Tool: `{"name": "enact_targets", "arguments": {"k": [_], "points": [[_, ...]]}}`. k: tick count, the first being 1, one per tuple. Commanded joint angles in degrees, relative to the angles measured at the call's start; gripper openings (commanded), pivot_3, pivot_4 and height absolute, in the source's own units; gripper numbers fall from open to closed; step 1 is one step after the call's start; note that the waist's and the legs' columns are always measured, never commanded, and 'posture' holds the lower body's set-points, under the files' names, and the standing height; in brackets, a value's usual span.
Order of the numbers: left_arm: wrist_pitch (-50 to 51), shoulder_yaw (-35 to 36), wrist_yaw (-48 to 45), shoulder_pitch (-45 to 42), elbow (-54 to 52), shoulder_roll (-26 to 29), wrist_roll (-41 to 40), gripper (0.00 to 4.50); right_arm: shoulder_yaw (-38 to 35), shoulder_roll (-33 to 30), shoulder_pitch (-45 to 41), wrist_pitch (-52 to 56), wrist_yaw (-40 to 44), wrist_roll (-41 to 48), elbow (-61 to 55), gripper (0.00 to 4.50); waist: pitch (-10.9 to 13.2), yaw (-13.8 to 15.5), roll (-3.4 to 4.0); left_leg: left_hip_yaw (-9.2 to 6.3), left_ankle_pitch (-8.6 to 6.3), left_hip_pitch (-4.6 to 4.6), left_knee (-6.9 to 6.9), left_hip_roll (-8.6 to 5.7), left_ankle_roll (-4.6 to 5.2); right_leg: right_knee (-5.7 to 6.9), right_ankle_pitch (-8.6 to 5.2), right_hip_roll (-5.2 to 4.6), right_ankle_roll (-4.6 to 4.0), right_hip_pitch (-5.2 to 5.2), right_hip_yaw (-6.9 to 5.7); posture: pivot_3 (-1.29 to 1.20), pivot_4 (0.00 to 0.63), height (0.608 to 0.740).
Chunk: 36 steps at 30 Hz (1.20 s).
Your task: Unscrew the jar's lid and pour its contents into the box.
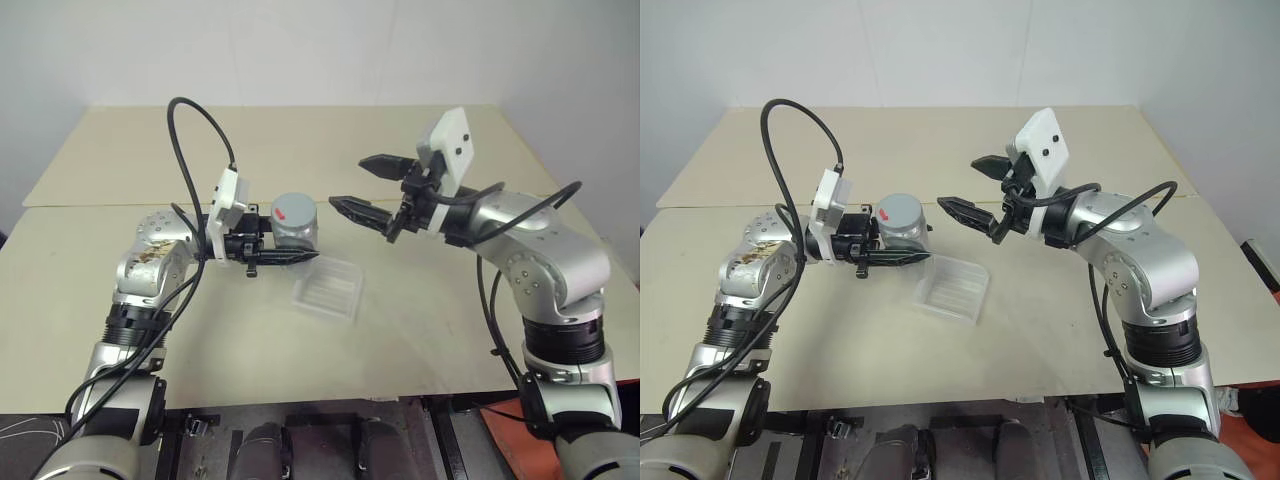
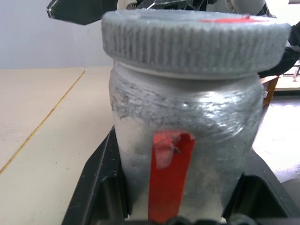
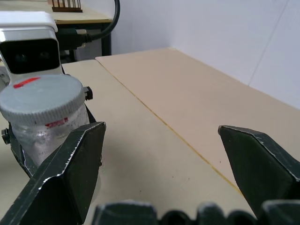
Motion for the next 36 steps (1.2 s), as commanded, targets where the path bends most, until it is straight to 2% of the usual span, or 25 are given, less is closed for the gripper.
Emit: {"name": "enact_targets", "arguments": {"k": [1, 6, 16, 27, 30, 34, 36], "points": [[-0.2, 0.5, -0.3, 0.0, -2.2, 0.2, -1.4, 1.93, -2.1, -1.6, 1.0, -0.4, 2.3, 2.3, -4.7, 4.49, 0.0, 0.0, 0.0, 0.0, -0.01, 0.0, 0.0, 0.0, 0.01, 0.0, 0.0, 0.0, 0.0, 0.0, 0.0, 0.0, 0.15, 0.74], [-0.6, 0.1, -0.2, -0.8, -1.0, -0.6, -1.0, 1.93, -2.9, -0.9, 0.8, 0.6, 4.2, 8.0, -8.5, 4.49, 0.0, 0.1, 0.0, -0.01, -0.02, 0.0, 0.0, 0.0, 0.03, -0.02, 0.0, -0.01, 0.0, 0.01, 0.0, 0.0, 0.15, 0.74], [-1.0, -0.2, 0.0, -1.0, -0.9, -1.7, -0.5, 1.93, 4.1, 3.6, -2.9, 2.5, 0.3, 5.0, -6.5, 4.49, 0.0, 0.0, 0.0, 0.0, -0.01, 0.01, 0.01, -0.01, 0.02, 0.01, 0.0, 0.0, 0.0, 0.0, 0.01, 0.0, 0.15, 0.74], [-1.2, 0.2, 0.0, -0.7, -1.0, -1.3, -0.5, 1.93, 7.1, 6.1, -4.6, 3.2, 0.9, 3.8, -4.0, 4.49, 0.0, 0.0, 0.0, 0.0, -0.01, 0.01, 0.01, -0.01, 0.02, 0.02, 0.0, 0.0, 0.0, 0.01, -0.01, 0.0, 0.15, 0.74], [-1.0, 0.2, 0.1, -0.4, -1.4, -1.1, -0.5, 1.93, 7.1, 6.8, -5.0, 3.8, 0.1, 3.8, -3.7, 3.97, 0.0, 0.0, 0.0, -0.01, -0.01, 0.01, 0.01, -0.01, 0.02, 0.02, 0.0, 0.0, 0.0, 0.01, -0.01, 0.0, 0.15, 0.74], [-0.9, 0.2, 0.1, -0.1, -1.8, -1.0, -0.6, 1.93, 6.6, 7.2, -5.5, 4.4, -0.3, 3.8, -3.5, 2.81, 0.0, 0.0, 0.0, -0.01, -0.01, 0.01, 0.01, 0.0, 0.02, 0.03, 0.0, 0.0, 0.0, 0.01, -0.01, 0.0, 0.15, 0.74], [-0.8, 0.2, 0.1, 0.1, -1.8, -0.9, -0.6, 1.93, 5.6, 7.5, -5.7, 5.1, -0.6, 4.7, -3.4, 2.79, 0.0, 0.0, 0.0, -0.01, -0.01, 0.01, 0.01, 0.0, 0.02, 0.03, 0.0, 0.0, 0.0, 0.01, -0.01, 0.0, 0.15, 0.74]]}}
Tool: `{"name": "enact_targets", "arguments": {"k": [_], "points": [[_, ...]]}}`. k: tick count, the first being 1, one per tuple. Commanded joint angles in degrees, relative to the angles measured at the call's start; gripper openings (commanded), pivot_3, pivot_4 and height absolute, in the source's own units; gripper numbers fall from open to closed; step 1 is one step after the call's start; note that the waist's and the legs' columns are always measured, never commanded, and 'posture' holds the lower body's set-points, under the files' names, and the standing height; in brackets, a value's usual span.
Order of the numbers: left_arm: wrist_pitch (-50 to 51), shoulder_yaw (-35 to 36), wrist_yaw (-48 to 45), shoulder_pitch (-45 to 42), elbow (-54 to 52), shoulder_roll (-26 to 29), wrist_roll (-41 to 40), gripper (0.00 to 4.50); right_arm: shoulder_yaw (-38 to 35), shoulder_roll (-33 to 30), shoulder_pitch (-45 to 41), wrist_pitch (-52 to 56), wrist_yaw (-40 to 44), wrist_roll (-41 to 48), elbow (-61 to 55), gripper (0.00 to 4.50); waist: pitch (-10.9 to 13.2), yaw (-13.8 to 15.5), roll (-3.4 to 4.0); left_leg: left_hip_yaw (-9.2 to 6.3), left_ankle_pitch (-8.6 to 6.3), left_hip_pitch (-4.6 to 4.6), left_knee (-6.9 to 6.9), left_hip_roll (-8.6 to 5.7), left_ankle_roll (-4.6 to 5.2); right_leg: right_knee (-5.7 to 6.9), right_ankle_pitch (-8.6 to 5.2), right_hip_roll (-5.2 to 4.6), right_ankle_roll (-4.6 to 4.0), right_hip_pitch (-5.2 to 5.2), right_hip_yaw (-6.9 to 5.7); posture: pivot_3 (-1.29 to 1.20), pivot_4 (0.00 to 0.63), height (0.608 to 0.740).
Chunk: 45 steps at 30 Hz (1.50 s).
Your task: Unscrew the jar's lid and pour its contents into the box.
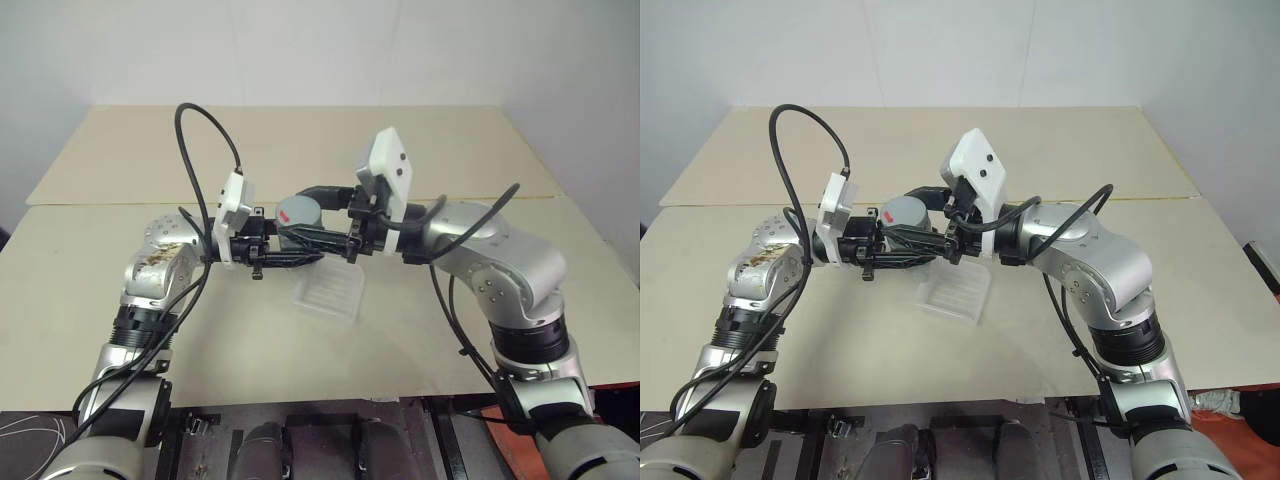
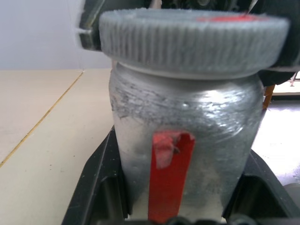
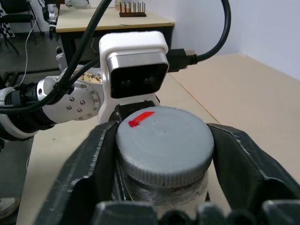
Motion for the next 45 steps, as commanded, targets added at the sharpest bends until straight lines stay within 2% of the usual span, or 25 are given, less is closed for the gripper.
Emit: {"name": "enact_targets", "arguments": {"k": [1, 11, 15, 18, 20, 24, 29, 33, 34, 35, 37, 40, 45], "points": [[-0.8, 0.4, -0.2, -0.2, -1.9, 0.6, -0.8, 1.93, -2.6, 0.5, -2.1, 1.1, -0.7, 1.4, -0.9, 2.79, 0.0, 0.0, 0.0, 0.0, 0.0, 0.0, 0.0, 0.0, 0.0, 0.0, 0.0, 0.0, 0.0, 0.0, 0.0, 0.0, 0.15, 0.74], [-1.0, 0.1, -0.4, 1.3, -2.4, 1.3, -0.4, 1.93, -15.3, 2.2, -6.4, 10.0, -6.9, 13.2, 2.3, 2.79, 0.0, 0.1, 0.0, 0.0, 0.0, 0.0, 0.0, 0.02, -0.01, 0.06, 0.0, 0.0, 0.0, 0.0, -0.01, 0.0, 0.15, 0.74], [0.1, 1.0, 0.8, 2.0, -3.7, 1.9, -1.1, 1.93, -14.5, -2.2, -0.8, 2.8, -8.2, 4.3, 0.5, 2.79, 0.0, 0.2, 0.0, 0.0, -0.02, -0.01, 0.0, 0.01, 0.03, 0.02, 0.0, -0.02, 0.0, 0.02, -0.02, 0.0, 0.15, 0.74], [0.6, 1.9, 1.7, 2.7, -4.4, 2.7, -1.5, 1.93, -10.5, -8.3, 7.5, -5.0, -7.0, -5.9, 0.1, 2.79, 0.0, 0.3, 0.0, 0.03, -0.04, -0.02, 0.0, -0.03, 0.07, -0.03, 0.0, -0.05, 0.01, 0.03, -0.01, 0.0, 0.15, 0.74], [1.0, 3.0, 2.8, 3.1, -4.6, 3.4, -1.9, 1.93, -10.5, -10.1, 14.3, -7.8, -7.5, -9.4, 1.3, 2.79, 0.0, 0.2, 0.0, 0.04, -0.04, -0.03, 0.0, -0.05, 0.07, -0.05, -0.01, -0.05, 0.02, 0.0, 0.02, 0.0, 0.15, 0.74], [1.5, 4.0, 4.8, 4.0, -5.0, 3.9, -2.2, 1.93, -11.8, -8.5, 23.2, -12.8, -9.9, -13.6, 4.7, 2.79, 0.0, -0.1, -0.01, 0.04, -0.02, -0.02, -0.01, -0.03, 0.03, -0.11, -0.01, -0.04, 0.03, -0.01, 0.05, 0.0, 0.15, 0.74], [0.9, 3.9, 6.9, 5.2, -5.5, 3.5, -1.9, 1.93, -11.8, -4.6, 26.1, -14.0, -14.1, -17.0, 9.1, 2.79, 0.0, -0.6, 0.0, 0.04, 0.01, 0.2, -0.02, -0.01, -0.03, -0.09, -0.01, 0.01, 0.01, 0.01, 0.18, 0.0, 0.15, 0.74], [0.4, 3.9, 9.0, 5.2, -5.9, 2.9, -1.6, 1.93, -10.5, -3.9, 27.2, -13.6, -15.4, -20.3, 12.9, 2.79, 0.0, 0.1, -0.01, 0.04, 0.02, 0.23, -0.03, -0.01, -0.04, -0.11, -0.01, 0.01, 0.01, 0.07, 0.17, 0.0, 0.15, 0.74], [0.3, 3.8, 9.6, 5.2, -5.9, 2.9, -1.3, 1.93, -10.3, -3.8, 27.5, -13.2, -15.2, -20.4, 13.0, 3.5, 0.0, 0.2, 0.0, 0.03, 0.02, 0.19, -0.03, -0.02, -0.03, -0.13, -0.01, 0.0, 0.01, 0.06, 0.14, 0.0, 0.15, 0.74], [-0.1, 3.7, 10.0, 5.2, -5.8, 2.9, -1.0, 1.93, -10.1, -3.9, 27.8, -12.4, -14.8, -20.4, 12.6, 3.65, 0.0, 0.2, 0.0, 0.04, 0.01, 0.16, -0.03, -0.02, -0.03, -0.13, -0.01, -0.01, 0.01, 0.05, 0.14, 0.0, 0.15, 0.74], [-0.7, 3.4, 10.7, 5.3, -5.7, 2.8, -0.5, 1.93, -9.6, -4.5, 28.4, -11.3, -13.9, -20.6, 11.5, 4.38, 0.0, 0.1, 0.0, 0.04, 0.01, 0.13, -0.03, -0.02, -0.03, -0.13, -0.01, 0.0, 0.01, 0.04, 0.15, 0.0, 0.15, 0.74], [-3.5, 2.7, 12.8, 4.6, -4.4, 2.2, 1.8, 1.93, -10.8, -6.4, 28.8, -8.6, -11.2, -18.3, 7.7, 4.49, 0.0, 0.0, 0.0, 0.04, 0.01, 0.14, -0.03, -0.02, -0.03, -0.14, -0.01, 0.0, 0.01, 0.04, 0.15, 0.0, 0.15, 0.74], [-17.7, 0.6, 26.0, 0.0, 3.2, -1.5, 14.9, 1.93, -16.2, -12.8, 26.9, 2.8, -2.9, -6.2, -2.8, 4.49, 0.0, 0.6, -0.01, -0.01, -0.01, 0.16, -0.02, -0.05, 0.01, -0.17, -0.01, -0.02, 0.0, 0.09, 0.12, 0.0, 0.15, 0.74]]}}
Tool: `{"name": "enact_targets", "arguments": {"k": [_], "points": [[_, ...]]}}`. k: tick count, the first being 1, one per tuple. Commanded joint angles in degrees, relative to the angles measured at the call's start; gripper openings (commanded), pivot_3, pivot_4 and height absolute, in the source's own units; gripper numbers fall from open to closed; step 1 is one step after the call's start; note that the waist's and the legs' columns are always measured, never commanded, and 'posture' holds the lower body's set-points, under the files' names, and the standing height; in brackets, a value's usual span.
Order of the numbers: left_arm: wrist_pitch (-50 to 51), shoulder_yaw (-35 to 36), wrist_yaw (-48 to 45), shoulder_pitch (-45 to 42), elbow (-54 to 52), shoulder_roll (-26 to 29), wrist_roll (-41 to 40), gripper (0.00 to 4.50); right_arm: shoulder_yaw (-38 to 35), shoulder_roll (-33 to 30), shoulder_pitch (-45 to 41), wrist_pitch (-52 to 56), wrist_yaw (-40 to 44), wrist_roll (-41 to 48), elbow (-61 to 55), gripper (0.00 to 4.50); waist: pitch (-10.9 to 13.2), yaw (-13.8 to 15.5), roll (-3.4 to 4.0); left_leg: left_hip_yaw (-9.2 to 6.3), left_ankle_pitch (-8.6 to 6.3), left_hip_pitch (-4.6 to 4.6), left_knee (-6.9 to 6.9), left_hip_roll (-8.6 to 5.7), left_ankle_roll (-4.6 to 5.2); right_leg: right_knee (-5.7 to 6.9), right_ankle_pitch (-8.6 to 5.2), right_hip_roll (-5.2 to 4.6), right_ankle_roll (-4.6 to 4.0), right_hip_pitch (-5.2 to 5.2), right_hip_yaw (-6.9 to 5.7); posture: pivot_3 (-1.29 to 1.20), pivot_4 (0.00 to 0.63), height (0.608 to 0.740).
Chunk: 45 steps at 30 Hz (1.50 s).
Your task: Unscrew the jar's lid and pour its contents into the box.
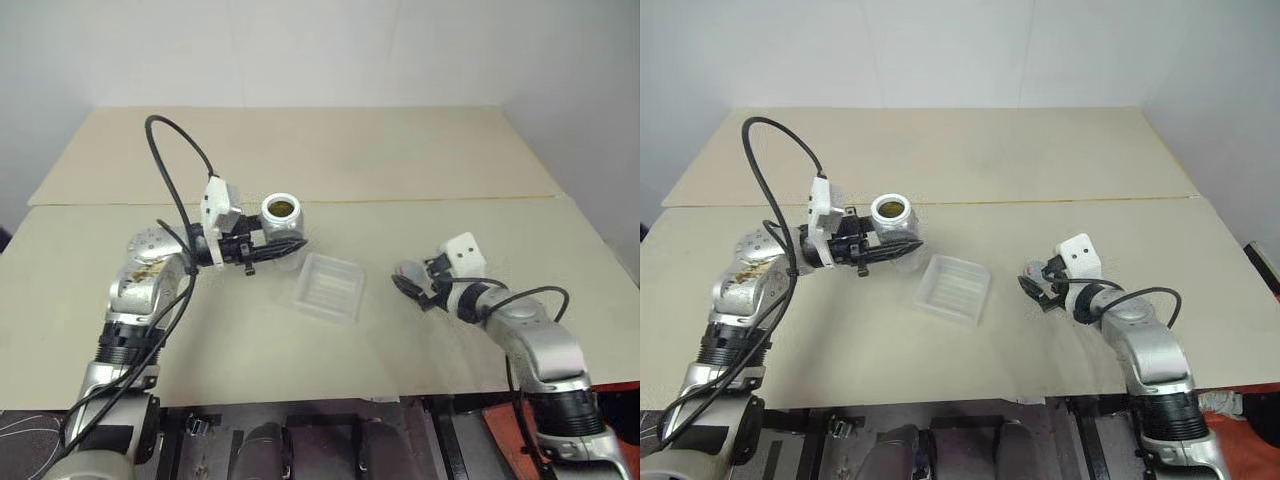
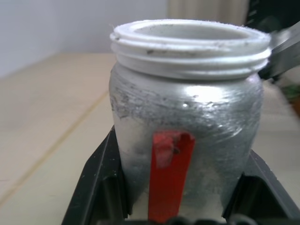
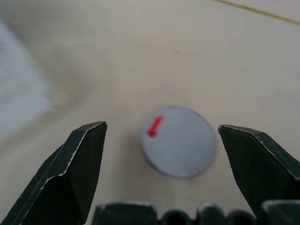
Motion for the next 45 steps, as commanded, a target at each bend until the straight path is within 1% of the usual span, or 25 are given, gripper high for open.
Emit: {"name": "enact_targets", "arguments": {"k": [1, 3, 5, 7, 8, 10, 12, 14, 15, 17, 18, 21, 23, 29, 33, 34, 36, 38, 39, 40, 41, 42, 43, 44, 45], "points": [[-14.4, -1.4, 11.3, -4.6, 6.2, -1.9, 11.1, 1.93, -5.6, -3.2, -3.3, 7.9, 4.9, 10.1, -9.2, 4.49, 0.0, 0.4, -0.01, -0.02, -0.01, 0.0, 0.01, 0.0, 0.02, 0.0, 0.0, 0.0, 0.0, 0.02, -0.02, 0.0, 0.15, 0.74], [-24.8, -2.6, 18.2, -7.3, 11.8, -2.7, 18.0, 1.93, -7.4, -4.9, -5.2, 11.1, 7.6, 16.1, -12.2, 4.49, 0.0, 0.4, -0.01, -0.02, -0.02, 0.02, 0.0, 0.0, 0.04, -0.02, 0.01, 0.01, -0.01, 0.02, -0.01, 0.0, 0.15, 0.74], [-39.5, -5.3, 26.7, -10.9, 18.7, -1.4, 27.6, 1.93, -8.7, -5.8, -6.4, 12.2, 10.0, 20.7, -14.0, 4.49, 0.0, 0.6, -0.03, -0.02, -0.03, 0.01, -0.01, 0.01, 0.05, -0.05, 0.02, 0.01, -0.02, 0.02, -0.02, 0.0, 0.15, 0.74], [-55.1, -10.7, 39.6, -15.3, 24.7, 2.6, 43.4, 1.93, -9.0, -6.8, -7.6, 13.5, 11.5, 24.0, -14.5, 4.49, 0.0, 0.8, -0.05, -0.02, -0.04, -0.01, -0.01, 0.01, 0.07, -0.1, 0.03, 0.0, -0.03, 0.02, -0.05, 0.0, 0.15, 0.74], [-60.4, -13.8, 48.2, -17.8, 26.3, 4.6, 52.3, 1.93, -8.9, -7.5, -8.0, 14.2, 12.1, 25.2, -14.4, 4.49, 0.0, 0.9, -0.05, -0.02, -0.05, -0.04, -0.02, 0.0, 0.07, -0.14, 0.05, -0.02, -0.04, 0.01, -0.07, 0.0, 0.15, 0.74], [-65.1, -19.1, 65.0, -22.2, 27.7, 7.1, 66.6, 1.93, -8.4, -8.5, -8.6, 14.6, 12.5, 26.3, -14.2, 4.49, 0.0, 1.1, -0.05, 0.01, -0.08, -0.09, -0.05, -0.02, 0.12, -0.23, 0.09, -0.07, -0.02, 0.02, -0.09, 0.0, 0.15, 0.74], [-64.1, -25.8, 81.6, -26.5, 26.5, 8.9, 80.6, 1.93, -7.5, -9.6, -9.1, 14.7, 13.0, 26.6, -13.9, 4.49, 0.0, 1.4, -0.05, 0.04, -0.13, -0.14, -0.04, -0.05, 0.21, -0.27, 0.11, -0.22, 0.03, 0.0, -0.14, 0.0, 0.15, 0.74], [-61.1, -33.6, 94.0, -30.5, 25.3, 10.7, 93.2, 1.93, -6.8, -10.3, -9.8, 14.5, 13.5, 26.7, -13.9, 4.49, 0.0, 1.6, -0.05, 0.07, -0.17, -0.2, 0.0, -0.15, 0.3, -0.27, 0.16, -0.36, 0.15, 0.01, -0.19, 0.0, 0.15, 0.74], [-59.4, -36.5, 99.1, -31.8, 25.5, 10.9, 97.2, 1.93, -6.7, -10.4, -10.1, 14.4, 13.5, 26.7, -13.8, 4.49, 0.0, 1.7, -0.05, 0.1, -0.2, -0.23, 0.02, -0.17, 0.35, -0.25, 0.18, -0.37, 0.19, 0.01, -0.19, 0.0, 0.15, 0.74], [-56.4, -41.5, 105.6, -34.0, 26.6, 10.7, 103.1, 1.93, -6.7, -10.3, -10.9, 14.3, 13.5, 26.9, -13.4, 4.49, 0.0, 1.6, -0.05, 0.15, -0.23, -0.25, 0.03, -0.17, 0.4, -0.09, 0.2, -0.37, 0.25, 0.01, -0.17, 0.0, 0.15, 0.74], [-54.3, -43.3, 107.2, -34.3, 27.0, 10.4, 105.2, 1.93, -6.8, -10.0, -11.4, 14.2, 13.2, 27.0, -13.2, 4.49, 0.0, 1.6, -0.05, 0.16, -0.23, -0.29, 0.05, -0.16, 0.41, -0.05, 0.18, -0.37, 0.28, -0.04, -0.17, 0.0, 0.15, 0.74], [-47.6, -47.2, 110.0, -33.6, 25.7, 10.1, 110.4, 1.93, -7.3, -9.1, -12.1, 13.9, 12.2, 27.4, -12.9, 4.49, 0.0, 1.4, -0.05, 0.24, -0.21, -0.4, 0.07, -0.18, 0.39, 0.01, 0.17, -0.36, 0.29, -0.18, -0.19, 0.0, 0.15, 0.74], [-45.8, -48.8, 111.3, -33.0, 24.1, 10.2, 111.6, 1.93, -7.7, -8.8, -12.0, 13.9, 11.6, 27.7, -13.0, 4.49, 0.0, 1.2, -0.05, 0.29, -0.2, -0.51, 0.13, -0.17, 0.36, 0.03, 0.17, -0.34, 0.29, -0.25, -0.25, 0.0, 0.15, 0.74], [-43.4, -49.5, 110.1, -31.9, 21.8, 10.8, 110.8, 1.93, -9.1, -9.2, -10.7, 13.3, 10.5, 29.0, -14.1, 4.49, 0.0, 1.0, -0.05, 0.28, -0.2, -0.64, 0.34, -0.1, 0.37, 0.08, 0.15, -0.37, 0.32, -0.29, -0.29, 0.0, 0.15, 0.74], [-45.6, -48.6, 108.2, -31.4, 21.9, 10.9, 107.1, 1.93, -9.5, -8.9, -9.8, 13.3, 9.7, 29.7, -14.9, 4.49, 0.0, 1.1, -0.05, 0.26, -0.21, -0.63, 0.37, -0.1, 0.38, 0.11, 0.15, -0.37, 0.32, -0.27, -0.31, 0.0, 0.15, 0.74], [-46.5, -48.0, 107.1, -31.1, 22.2, 11.2, 105.4, 1.93, -9.5, -8.8, -9.7, 13.3, 9.6, 29.8, -15.0, 4.49, 0.0, 1.1, -0.05, 0.25, -0.21, -0.63, 0.38, -0.1, 0.38, 0.11, 0.15, -0.38, 0.32, -0.27, -0.31, 0.0, 0.15, 0.74], [-49.4, -45.6, 103.5, -30.2, 24.4, 11.3, 99.2, 1.93, -9.6, -8.9, -9.5, 13.2, 9.5, 29.9, -15.1, 4.49, 0.0, 1.0, -0.05, 0.25, -0.2, -0.63, 0.38, -0.1, 0.37, 0.11, 0.15, -0.38, 0.32, -0.27, -0.3, 0.0, 0.15, 0.74], [-53.3, -40.7, 94.8, -27.5, 27.9, 10.5, 86.2, 1.93, -9.7, -9.0, -9.2, 12.6, 9.2, 29.6, -15.3, 4.49, 0.0, 0.9, -0.05, 0.24, -0.14, -0.62, 0.39, -0.08, 0.26, 0.13, 0.15, -0.39, 0.32, -0.27, -0.31, 0.0, 0.15, 0.74], [-55.4, -38.1, 89.0, -25.8, 29.3, 10.1, 77.9, 1.93, -9.8, -9.2, -8.9, 12.2, 9.2, 29.4, -15.4, 4.49, 0.0, 0.8, -0.04, 0.23, -0.13, -0.61, 0.41, -0.06, 0.25, 0.14, 0.15, -0.39, 0.32, -0.27, -0.3, 0.0, 0.15, 0.74], [-54.9, -34.9, 81.4, -23.2, 29.2, 9.8, 68.9, 1.93, -9.9, -9.2, -8.6, 11.6, 9.2, 29.2, -15.5, 4.49, 0.0, 0.8, -0.04, 0.21, -0.12, -0.57, 0.4, -0.04, 0.24, 0.17, 0.15, -0.4, 0.31, -0.27, -0.28, 0.0, 0.15, 0.74], [-53.0, -32.1, 75.3, -20.9, 28.3, 9.4, 62.0, 1.93, -10.0, -9.2, -8.3, 11.2, 9.1, 29.1, -15.7, 4.49, 0.0, 0.7, -0.03, 0.18, -0.1, -0.56, 0.41, 0.01, 0.2, 0.18, 0.15, -0.4, 0.31, -0.27, -0.29, 0.0, 0.15, 0.74], [-50.6, -29.5, 67.1, -18.0, 26.5, 8.9, 52.3, 1.93, -10.0, -9.3, -7.9, 10.5, 9.3, 28.7, -15.9, 4.49, 0.0, 0.6, -0.03, 0.19, -0.07, -0.55, 0.41, 0.01, 0.14, 0.18, 0.15, -0.42, 0.31, -0.27, -0.28, 0.0, 0.15, 0.74], [-45.3, -26.5, 59.3, -14.4, 22.7, 8.5, 43.1, 1.93, -10.1, -9.3, -7.3, 9.9, 9.4, 28.4, -16.2, 4.49, 0.0, 0.5, -0.03, 0.19, -0.02, -0.54, 0.42, 0.02, 0.06, 0.19, 0.15, -0.43, 0.31, -0.27, -0.27, 0.0, 0.15, 0.74], [-41.4, -24.2, 53.8, -11.9, 19.5, 8.1, 37.2, 1.93, -10.2, -9.4, -6.9, 9.4, 9.5, 28.3, -16.4, 4.49, 0.0, 0.4, -0.03, 0.18, 0.03, -0.55, 0.46, 0.03, -0.02, 0.21, 0.15, -0.43, 0.31, -0.27, -0.29, 0.0, 0.15, 0.74], [-34.3, -21.3, 47.0, -8.6, 14.8, 7.6, 28.3, 1.93, -10.1, -9.5, -6.4, 8.7, 9.7, 28.0, -16.5, 4.49, 0.0, 0.2, -0.03, 0.18, 0.03, -0.56, 0.46, 0.03, -0.03, 0.21, 0.15, -0.43, 0.32, -0.28, -0.27, 0.0, 0.15, 0.74]]}}
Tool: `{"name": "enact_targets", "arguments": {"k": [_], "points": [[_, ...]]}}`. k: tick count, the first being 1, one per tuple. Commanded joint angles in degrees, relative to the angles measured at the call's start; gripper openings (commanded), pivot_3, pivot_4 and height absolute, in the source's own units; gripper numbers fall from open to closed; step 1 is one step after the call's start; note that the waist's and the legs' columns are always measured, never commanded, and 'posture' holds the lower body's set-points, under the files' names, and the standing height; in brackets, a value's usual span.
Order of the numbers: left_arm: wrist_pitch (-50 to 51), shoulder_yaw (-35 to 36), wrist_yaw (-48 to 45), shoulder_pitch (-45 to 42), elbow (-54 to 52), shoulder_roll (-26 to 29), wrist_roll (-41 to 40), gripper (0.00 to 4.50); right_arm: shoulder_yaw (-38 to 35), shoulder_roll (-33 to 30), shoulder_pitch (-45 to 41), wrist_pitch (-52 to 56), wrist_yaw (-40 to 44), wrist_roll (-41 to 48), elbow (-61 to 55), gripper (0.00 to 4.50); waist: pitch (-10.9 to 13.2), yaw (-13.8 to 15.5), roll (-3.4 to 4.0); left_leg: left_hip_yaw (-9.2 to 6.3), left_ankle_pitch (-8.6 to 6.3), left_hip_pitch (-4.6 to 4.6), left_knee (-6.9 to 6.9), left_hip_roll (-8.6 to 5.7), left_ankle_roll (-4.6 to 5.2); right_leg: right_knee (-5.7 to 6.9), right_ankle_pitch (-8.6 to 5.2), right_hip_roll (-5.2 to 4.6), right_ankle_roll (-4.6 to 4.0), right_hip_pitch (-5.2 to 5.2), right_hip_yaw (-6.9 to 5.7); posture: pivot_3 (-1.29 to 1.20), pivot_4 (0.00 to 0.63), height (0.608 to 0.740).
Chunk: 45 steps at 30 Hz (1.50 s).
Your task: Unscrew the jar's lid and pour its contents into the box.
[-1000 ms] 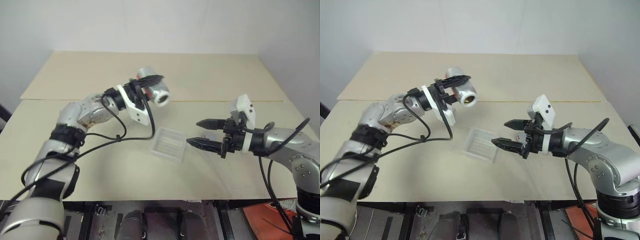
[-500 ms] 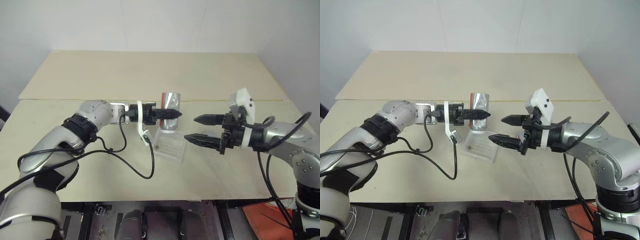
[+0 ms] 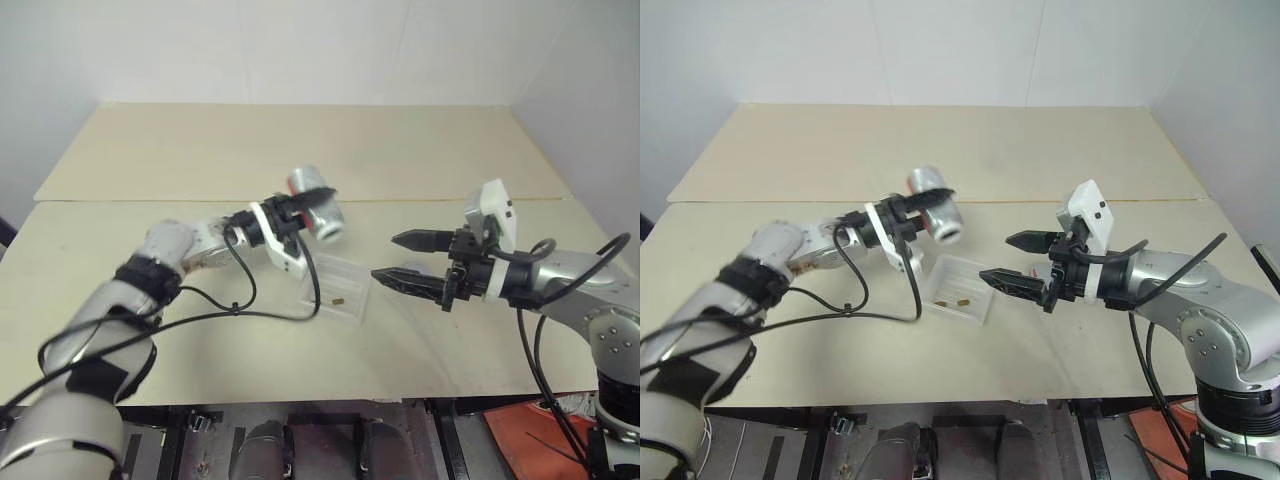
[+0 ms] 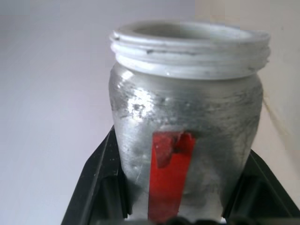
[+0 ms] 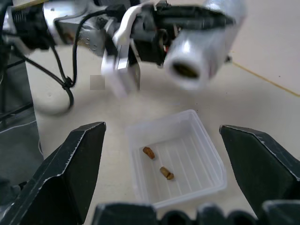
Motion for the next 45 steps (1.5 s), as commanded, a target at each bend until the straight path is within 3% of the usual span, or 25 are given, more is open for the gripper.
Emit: {"name": "enact_targets", "arguments": {"k": [1, 6, 8, 18, 24, 25, 29, 32, 38, 45], "points": [[19.6, 10.7, -22.1, 7.9, -14.2, -1.3, -28.5, 1.93, -2.0, -0.8, 1.2, -3.9, 0.6, -0.9, -2.4, 4.49, 0.0, -0.3, 0.0, -0.02, 0.0, -0.01, 0.03, 0.0, 0.0, -0.01, 0.0, 0.0, 0.01, 0.01, 0.0, 0.0, 0.15, 0.74], [45.2, 23.0, -31.2, 15.9, -25.5, -5.7, -51.0, 1.93, -1.8, -1.4, 2.3, -6.2, 1.6, -2.2, -1.5, 4.49, 0.0, -0.2, 0.0, -0.16, -0.02, 0.07, 0.18, -0.06, 0.04, 0.0, -0.04, 0.03, 0.06, 0.2, 0.01, 0.0, 0.15, 0.74], [49.9, 26.4, -31.6, 17.5, -27.0, -8.2, -55.2, 1.93, -1.5, -1.3, 2.3, -7.1, 1.7, -3.0, -0.6, 4.49, 0.0, -0.2, 0.0, -0.19, -0.15, 0.15, 0.21, -0.08, 0.26, -0.05, -0.05, 0.02, 0.08, 0.26, 0.06, 0.0, 0.15, 0.74], [42.6, 29.5, -35.0, 23.5, -22.3, -16.1, -52.5, 1.93, -1.7, -1.5, 3.0, -8.1, 2.0, -4.3, -0.1, 4.49, 0.0, 0.1, 0.0, -0.16, -0.18, 0.42, 0.12, -0.2, 0.3, -0.16, -0.04, 0.04, 0.06, 0.46, 0.11, 0.0, 0.15, 0.74], [40.0, 29.2, -36.9, 25.3, -19.3, -17.0, -49.8, 1.93, -1.1, -1.6, 3.2, -7.5, 1.7, -4.4, -0.4, 4.49, 0.0, 0.3, 0.0, -0.17, -0.27, 0.45, 0.13, -0.19, 0.46, -0.17, -0.03, 0.04, 0.05, 0.48, 0.12, 0.0, 0.15, 0.74], [40.2, 29.3, -37.3, 25.7, -19.6, -16.9, -49.8, 2.49, -1.1, -1.6, 3.4, -7.4, 1.6, -4.2, -0.7, 4.5, 0.0, 0.3, 0.0, -0.18, -0.28, 0.45, 0.12, -0.18, 0.47, -0.17, -0.04, 0.04, 0.05, 0.48, 0.13, 0.0, 0.15, 0.74], [42.3, 29.8, -38.2, 27.2, -21.3, -16.2, -50.1, 3.56, -0.9, -1.2, 3.6, -7.1, 0.8, -3.9, -1.4, 4.5, 0.0, 0.3, 0.0, -0.18, -0.29, 0.45, 0.12, -0.14, 0.49, -0.17, -0.03, 0.04, 0.05, 0.48, 0.14, 0.0, 0.15, 0.74], [43.2, 30.7, -39.5, 28.8, -24.0, -14.0, -50.1, 4.46, -0.5, -0.6, 2.6, -6.9, 0.3, -3.6, -1.0, 4.5, 0.0, 0.3, 0.01, -0.19, -0.29, 0.45, 0.13, -0.12, 0.49, -0.17, -0.03, 0.03, 0.05, 0.48, 0.13, 0.0, 0.15, 0.74], [49.1, 35.7, -47.7, 38.1, -39.0, -3.0, -55.4, 4.46, -0.7, -1.9, 2.4, -8.1, 2.2, -4.7, 1.5, 4.5, 0.0, -0.4, 0.01, -0.17, -0.3, 0.45, 0.05, -0.07, 0.49, -0.16, -0.04, 0.03, 0.03, 0.4, 0.19, 0.0, 0.15, 0.74], [59.4, 54.2, -70.3, 51.3, -51.1, 15.6, -75.3, 4.46, 0.5, -6.0, 6.4, -14.2, 6.3, -11.4, -0.5, 4.5, 0.0, -0.6, 0.06, -0.13, -0.29, 0.5, 0.0, -0.03, 0.45, -0.12, -0.12, -0.04, -0.07, 0.34, 0.15, 0.0, 0.15, 0.74]]}}
